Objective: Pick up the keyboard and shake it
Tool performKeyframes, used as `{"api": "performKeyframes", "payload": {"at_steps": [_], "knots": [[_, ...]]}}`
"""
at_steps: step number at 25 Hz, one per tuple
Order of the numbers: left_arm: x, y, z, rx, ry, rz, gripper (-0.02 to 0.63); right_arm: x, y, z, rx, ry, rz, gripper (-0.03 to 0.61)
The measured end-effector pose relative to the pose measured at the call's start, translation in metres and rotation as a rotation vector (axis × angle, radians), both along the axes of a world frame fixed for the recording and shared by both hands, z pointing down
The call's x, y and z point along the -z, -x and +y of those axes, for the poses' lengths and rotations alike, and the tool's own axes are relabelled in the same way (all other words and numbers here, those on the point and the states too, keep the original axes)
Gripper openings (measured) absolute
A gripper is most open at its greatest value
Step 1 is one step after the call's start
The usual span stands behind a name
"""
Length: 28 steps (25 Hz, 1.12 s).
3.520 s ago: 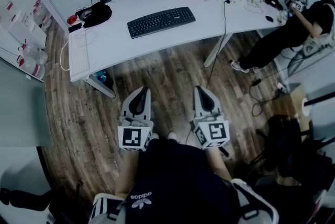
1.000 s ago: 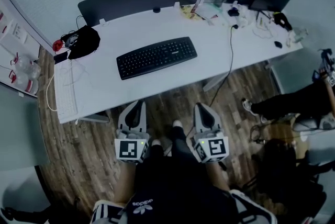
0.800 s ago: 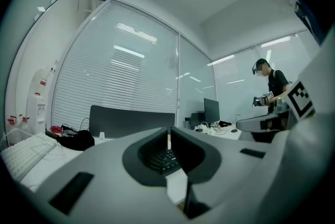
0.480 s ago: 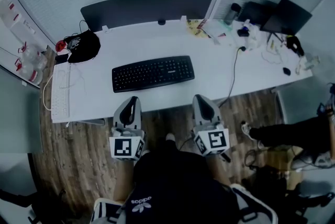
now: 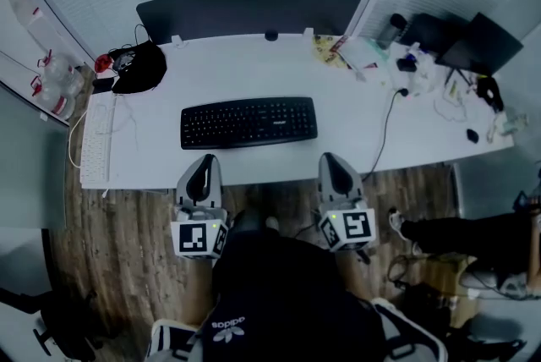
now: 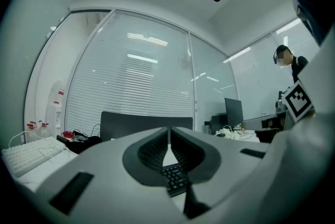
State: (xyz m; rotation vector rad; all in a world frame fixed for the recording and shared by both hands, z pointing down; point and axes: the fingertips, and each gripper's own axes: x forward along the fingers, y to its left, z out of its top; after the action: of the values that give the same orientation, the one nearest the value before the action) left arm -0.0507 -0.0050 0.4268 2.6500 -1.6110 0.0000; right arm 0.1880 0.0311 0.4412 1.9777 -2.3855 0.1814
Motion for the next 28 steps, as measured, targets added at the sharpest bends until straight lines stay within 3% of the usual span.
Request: {"api": "performKeyframes", "payload": {"at_steps": [7,11,16,22,28], "knots": [[-0.013,0.019,-0.038,0.039,0.042,0.016,0.014,-0.006,0.000,-0.037,-0.006,0.026,0.011,0.006],[-0.018,0.026,-0.074,0.021,0.072,0.016,0.014,0.000,0.002,-0.072,-0.021,0.034,0.014,0.006],[-0.021,0.032,-0.117,-0.009,0.097,0.010,0.014,0.011,0.017,-0.106,0.030,0.024,0.058,0.006],[-0.025,0.042,-0.150,-0.006,0.095,-0.016,0.014,-0.014,0.002,-0.130,-0.057,0.094,0.046,0.006],[-0.032,0.063,-0.161,0.031,0.109,-0.021,0.014,-0.028,0.003,-0.149,-0.063,0.131,0.047,0.006]]}}
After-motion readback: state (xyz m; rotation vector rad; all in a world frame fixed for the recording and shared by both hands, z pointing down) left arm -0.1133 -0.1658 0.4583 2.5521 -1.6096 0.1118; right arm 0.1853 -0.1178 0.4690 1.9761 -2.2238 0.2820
